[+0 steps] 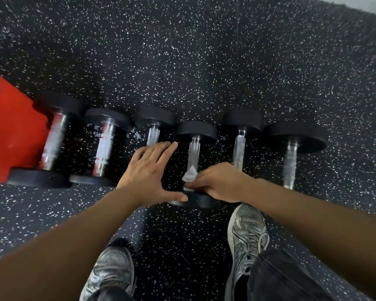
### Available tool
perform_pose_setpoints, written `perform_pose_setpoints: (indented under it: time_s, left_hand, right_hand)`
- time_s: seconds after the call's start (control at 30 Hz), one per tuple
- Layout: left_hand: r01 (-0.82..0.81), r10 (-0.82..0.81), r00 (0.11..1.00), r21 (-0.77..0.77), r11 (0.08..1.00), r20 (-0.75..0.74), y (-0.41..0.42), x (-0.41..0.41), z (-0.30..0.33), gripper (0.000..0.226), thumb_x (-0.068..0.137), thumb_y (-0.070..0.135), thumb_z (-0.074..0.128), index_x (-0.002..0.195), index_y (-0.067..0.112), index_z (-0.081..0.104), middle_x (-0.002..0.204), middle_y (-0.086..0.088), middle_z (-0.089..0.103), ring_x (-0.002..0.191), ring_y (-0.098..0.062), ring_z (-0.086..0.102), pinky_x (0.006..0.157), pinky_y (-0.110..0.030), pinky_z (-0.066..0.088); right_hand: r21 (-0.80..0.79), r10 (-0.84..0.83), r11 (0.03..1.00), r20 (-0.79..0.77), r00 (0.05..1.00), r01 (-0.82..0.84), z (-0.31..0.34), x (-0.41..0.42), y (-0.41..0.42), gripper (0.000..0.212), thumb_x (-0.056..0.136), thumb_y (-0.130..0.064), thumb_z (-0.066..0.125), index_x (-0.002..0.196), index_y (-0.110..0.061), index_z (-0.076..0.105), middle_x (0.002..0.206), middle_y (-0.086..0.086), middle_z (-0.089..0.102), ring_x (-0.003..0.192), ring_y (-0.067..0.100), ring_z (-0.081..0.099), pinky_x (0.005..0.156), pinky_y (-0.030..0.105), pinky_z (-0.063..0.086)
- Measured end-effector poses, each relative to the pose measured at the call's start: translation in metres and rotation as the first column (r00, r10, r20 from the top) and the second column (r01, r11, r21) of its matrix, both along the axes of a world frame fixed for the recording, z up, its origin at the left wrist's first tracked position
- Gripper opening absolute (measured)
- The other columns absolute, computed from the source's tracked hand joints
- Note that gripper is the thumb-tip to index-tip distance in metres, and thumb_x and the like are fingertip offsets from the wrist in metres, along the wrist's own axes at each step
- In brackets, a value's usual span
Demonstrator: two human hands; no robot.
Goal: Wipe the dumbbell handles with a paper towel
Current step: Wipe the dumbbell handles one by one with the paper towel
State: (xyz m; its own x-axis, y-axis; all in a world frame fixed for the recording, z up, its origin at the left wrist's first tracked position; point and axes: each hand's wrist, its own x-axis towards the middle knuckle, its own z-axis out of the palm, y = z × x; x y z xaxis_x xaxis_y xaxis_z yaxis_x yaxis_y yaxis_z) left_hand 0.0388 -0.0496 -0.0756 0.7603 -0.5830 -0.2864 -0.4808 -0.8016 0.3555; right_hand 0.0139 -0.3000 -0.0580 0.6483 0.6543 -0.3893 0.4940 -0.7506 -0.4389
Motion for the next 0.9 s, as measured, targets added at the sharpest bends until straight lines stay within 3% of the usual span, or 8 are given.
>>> perform_pose_setpoints:
  time_s: [0.13, 0.23, 0.3, 0.53, 0.63, 0.73, 0.8, 0.9]
  left_hand:
    - [-0.009, 0.009, 1.000, -0.018, 1.000, 0.003, 0.000, 0.000, 0.001, 0.139, 0.058, 0.108, 0.035, 0.165, 0.025, 0.003, 0.170, -0.002, 0.023, 0.154, -0.021, 0.021, 0.127, -0.045, 0.012]
    - [-0.007, 0.007, 1.000, -0.009, 1.000, 0.000, 0.001, 0.000, 0.001, 0.140, 0.057, 0.109, 0.033, 0.165, 0.026, -0.003, 0.170, 0.000, 0.020, 0.155, -0.019, 0.018, 0.128, -0.044, 0.009]
    - [-0.009, 0.009, 1.000, -0.007, 1.000, -0.001, 0.001, 0.000, 0.001, 0.141, 0.057, 0.109, 0.033, 0.165, 0.026, -0.004, 0.170, 0.000, 0.019, 0.155, -0.019, 0.017, 0.127, -0.043, 0.008]
    - [-0.006, 0.006, 1.000, -0.001, 1.000, 0.007, 0.001, 0.000, 0.000, 0.141, 0.057, 0.109, 0.034, 0.164, 0.026, -0.006, 0.170, 0.000, 0.018, 0.155, -0.020, 0.017, 0.127, -0.044, 0.009]
    - [-0.014, 0.013, 1.000, 0.015, 1.000, 0.019, -0.004, -0.001, 0.001, 0.142, 0.056, 0.110, 0.033, 0.164, 0.025, -0.006, 0.170, -0.001, 0.016, 0.155, -0.021, 0.016, 0.126, -0.045, 0.008]
    - [-0.024, 0.023, 0.999, 0.013, 1.000, 0.030, -0.013, -0.005, 0.002, 0.143, 0.055, 0.110, 0.031, 0.165, 0.025, -0.005, 0.171, -0.002, 0.014, 0.157, -0.022, 0.011, 0.127, -0.045, 0.007]
    - [-0.033, 0.033, 0.999, 0.012, 0.999, 0.032, -0.015, -0.006, 0.001, 0.144, 0.055, 0.111, 0.030, 0.164, 0.025, -0.005, 0.171, -0.003, 0.015, 0.158, -0.023, 0.010, 0.127, -0.047, 0.009]
    - [-0.054, 0.053, 0.998, 0.027, 0.998, 0.026, -0.015, -0.006, 0.001, 0.146, 0.053, 0.112, 0.030, 0.164, 0.024, -0.005, 0.171, -0.005, 0.014, 0.158, -0.024, 0.009, 0.127, -0.049, 0.009]
  right_hand:
    - [0.058, -0.155, 0.987, 0.160, 0.975, 0.148, -0.004, 0.007, -0.010, 0.038, 0.102, -0.036, 0.048, 0.139, -0.040, 0.055, 0.111, -0.011, 0.075, 0.091, 0.016, 0.072, 0.075, 0.036, 0.058]
    - [0.170, -0.410, 0.910, 0.237, 0.881, 0.378, -0.008, 0.010, -0.016, 0.036, 0.103, -0.038, 0.050, 0.138, -0.034, 0.060, 0.114, -0.009, 0.076, 0.099, 0.019, 0.073, 0.076, 0.031, 0.056]
    - [0.140, -0.371, 0.928, 0.248, 0.895, 0.346, -0.010, 0.004, -0.014, 0.035, 0.103, -0.038, 0.051, 0.137, -0.033, 0.060, 0.109, -0.009, 0.077, 0.097, 0.019, 0.073, 0.074, 0.033, 0.057]
    - [-0.047, 0.064, 0.997, 0.139, 0.988, -0.058, -0.001, -0.011, -0.018, 0.043, 0.096, -0.023, 0.059, 0.135, -0.041, 0.058, 0.099, -0.014, 0.076, 0.076, 0.014, 0.055, 0.059, 0.034, 0.052]
    - [0.043, -0.132, 0.991, 0.294, 0.947, 0.124, -0.001, -0.002, -0.017, 0.038, 0.102, -0.030, 0.054, 0.139, -0.038, 0.056, 0.095, -0.009, 0.076, 0.078, 0.014, 0.066, 0.059, 0.029, 0.054]
    - [0.144, -0.426, 0.905, 0.272, 0.863, 0.401, -0.004, 0.017, -0.007, 0.038, 0.106, -0.041, 0.045, 0.141, -0.034, 0.057, 0.115, -0.009, 0.075, 0.103, 0.018, 0.070, 0.075, 0.035, 0.056]
    - [0.022, -0.408, 0.910, 0.222, 0.886, 0.414, -0.005, 0.024, 0.002, 0.041, 0.106, -0.044, 0.038, 0.142, -0.034, 0.055, 0.118, -0.007, 0.072, 0.108, 0.021, 0.068, 0.079, 0.037, 0.054]
    - [-0.074, -0.195, 0.975, 0.176, 0.965, 0.210, 0.005, 0.017, 0.005, 0.058, 0.102, -0.052, 0.018, 0.139, -0.032, 0.058, 0.105, -0.005, 0.072, 0.091, 0.022, 0.070, 0.069, 0.037, 0.054]
